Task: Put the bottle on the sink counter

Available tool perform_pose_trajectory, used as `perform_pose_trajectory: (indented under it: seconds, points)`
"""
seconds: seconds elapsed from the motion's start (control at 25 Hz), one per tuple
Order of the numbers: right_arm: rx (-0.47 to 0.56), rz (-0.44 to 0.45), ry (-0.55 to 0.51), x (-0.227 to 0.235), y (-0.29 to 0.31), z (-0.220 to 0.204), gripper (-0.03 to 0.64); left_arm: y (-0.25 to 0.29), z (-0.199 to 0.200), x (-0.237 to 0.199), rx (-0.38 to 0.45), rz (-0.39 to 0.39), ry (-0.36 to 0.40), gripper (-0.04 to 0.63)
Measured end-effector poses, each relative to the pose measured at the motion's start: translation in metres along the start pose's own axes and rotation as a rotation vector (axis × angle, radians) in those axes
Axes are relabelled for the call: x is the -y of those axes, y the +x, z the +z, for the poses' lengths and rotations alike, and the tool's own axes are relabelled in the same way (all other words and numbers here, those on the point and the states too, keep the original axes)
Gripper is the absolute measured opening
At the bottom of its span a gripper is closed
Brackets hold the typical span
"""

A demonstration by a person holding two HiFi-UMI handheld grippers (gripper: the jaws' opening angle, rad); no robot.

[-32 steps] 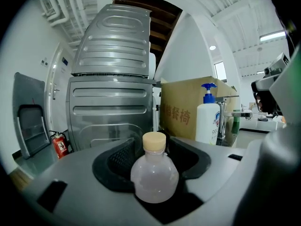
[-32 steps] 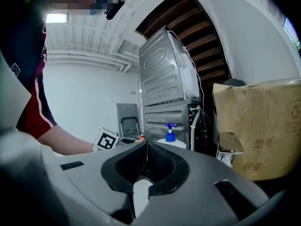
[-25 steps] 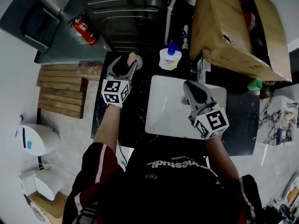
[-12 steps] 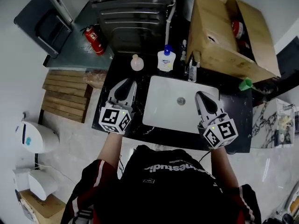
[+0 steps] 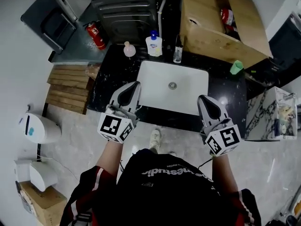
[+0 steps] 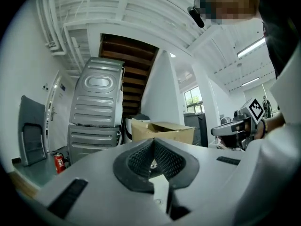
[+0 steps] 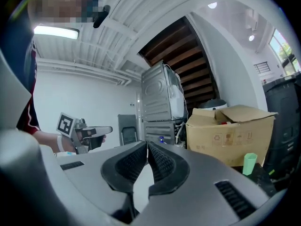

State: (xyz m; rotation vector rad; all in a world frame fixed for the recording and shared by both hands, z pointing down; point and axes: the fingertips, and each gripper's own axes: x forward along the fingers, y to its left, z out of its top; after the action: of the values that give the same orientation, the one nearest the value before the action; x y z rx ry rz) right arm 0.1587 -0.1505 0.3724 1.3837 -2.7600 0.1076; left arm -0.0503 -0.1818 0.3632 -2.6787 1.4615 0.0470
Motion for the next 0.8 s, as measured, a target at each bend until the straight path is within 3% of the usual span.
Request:
perform_pose_trajectory:
  seconds: [0.32,0.52,0.8]
  points:
    - [0.013,-0.059,-0.017,-0.004,-0.065,0.010,0.041,-0.013,0.017,0.082,-0.029,-0.076,0.031,0.015]
    - [0.034,-0.118,-0.031,-0.010,-0.080,0.023,0.041,-0.016,0.021,0.091,-0.022,-0.125,0.000,0.015]
    - [0.087,-0.129,-0.057,-0.047,-0.075,0.046,0.041,-0.038,0.032,0.076,-0.006,-0.170,0.011,0.015]
